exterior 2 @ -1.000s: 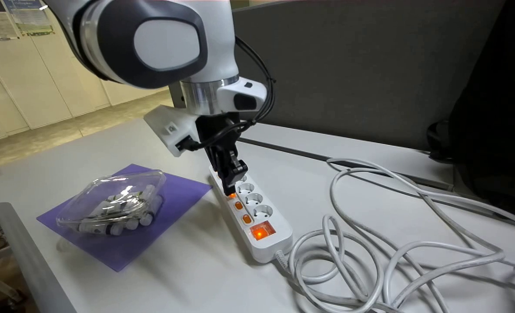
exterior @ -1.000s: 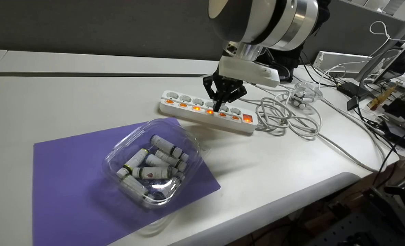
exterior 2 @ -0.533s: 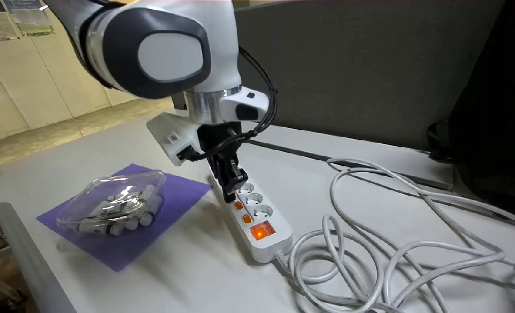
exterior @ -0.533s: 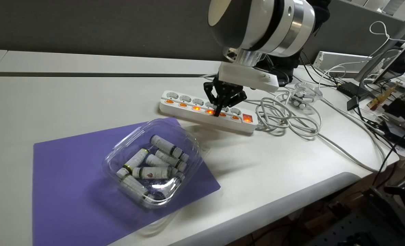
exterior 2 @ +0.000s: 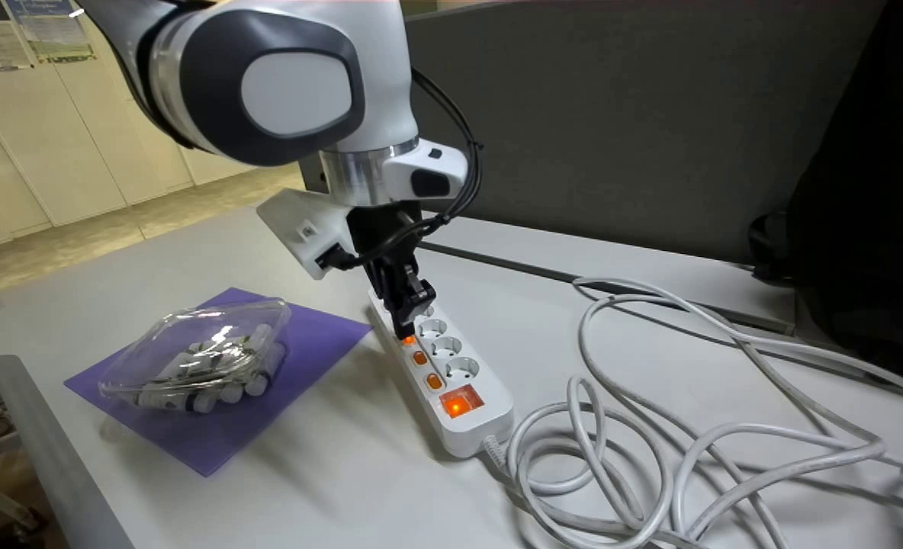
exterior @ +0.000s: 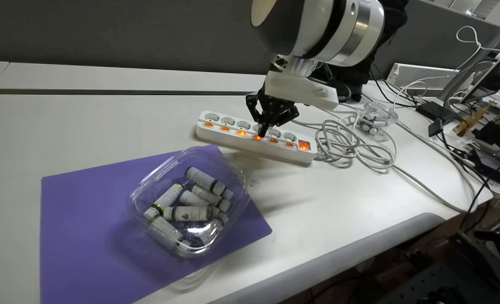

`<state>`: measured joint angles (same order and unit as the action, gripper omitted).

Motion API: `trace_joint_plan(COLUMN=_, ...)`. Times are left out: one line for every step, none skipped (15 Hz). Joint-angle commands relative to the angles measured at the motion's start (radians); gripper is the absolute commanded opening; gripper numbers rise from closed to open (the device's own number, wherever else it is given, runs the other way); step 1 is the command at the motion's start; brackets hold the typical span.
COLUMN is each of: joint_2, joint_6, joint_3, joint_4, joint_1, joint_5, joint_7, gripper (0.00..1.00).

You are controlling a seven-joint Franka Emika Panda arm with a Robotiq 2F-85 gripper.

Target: Turn off the middle switch on the extension cord

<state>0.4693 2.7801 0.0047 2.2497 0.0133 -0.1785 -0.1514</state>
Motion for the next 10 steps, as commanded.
trace_joint_plan(joint_2=-0.001, joint_6=-0.002, joint_3=0.000, joint_4=-0.002, joint_1=0.000, joint_5=0.000, joint_7=-0.001, gripper=0.01)
trace_joint_plan(joint_2=-0.002, joint_6=-0.002, joint_3=-0.001, joint_4=-0.002, joint_1=0.000, joint_5=0.000, joint_7=-0.001, gripper=0.01)
trace_joint_plan(joint_2=-0.002, joint_6=-0.002, joint_3=0.000, joint_4=-0.002, joint_1=0.000, joint_5=0.000, joint_7=-0.001, gripper=0.00)
trace_joint_plan(joint_2=0.001, joint_6=-0.002, joint_3=0.003, joint_4=-0.003, joint_1=0.002, joint_5=-0.002, joint_7=0.003, gripper=0.00)
trace_joint_plan(joint_2=0.004, joint_6=-0.002, joint_3=0.004, joint_4=-0.004, joint_1=0.003, joint_5=-0.004, joint_7=0.003, gripper=0.00)
trace_joint_plan(joint_2=0.006, joint_6=0.000, joint_3=0.005, joint_4=-0.004, joint_1=0.004, joint_5=-0.005, joint_7=0.004, gripper=0.00)
trace_joint_plan(joint_2=0.008, joint_6=0.001, joint_3=0.006, joint_4=-0.005, joint_1=0.004, joint_5=-0.006, joint_7=0.005, gripper=0.00)
trace_joint_plan(joint_2=0.012, joint_6=0.004, joint_3=0.009, joint_4=-0.005, joint_1=0.007, joint_5=-0.008, joint_7=0.008, gripper=0.00)
trace_joint_plan(joint_2=0.015, joint_6=0.007, joint_3=0.009, joint_4=-0.006, joint_1=0.008, joint_5=-0.009, joint_7=0.008, gripper=0.00)
trace_joint_plan(joint_2=0.019, joint_6=0.005, joint_3=0.012, joint_4=-0.008, joint_1=0.012, joint_5=-0.014, joint_7=0.010, gripper=0.00)
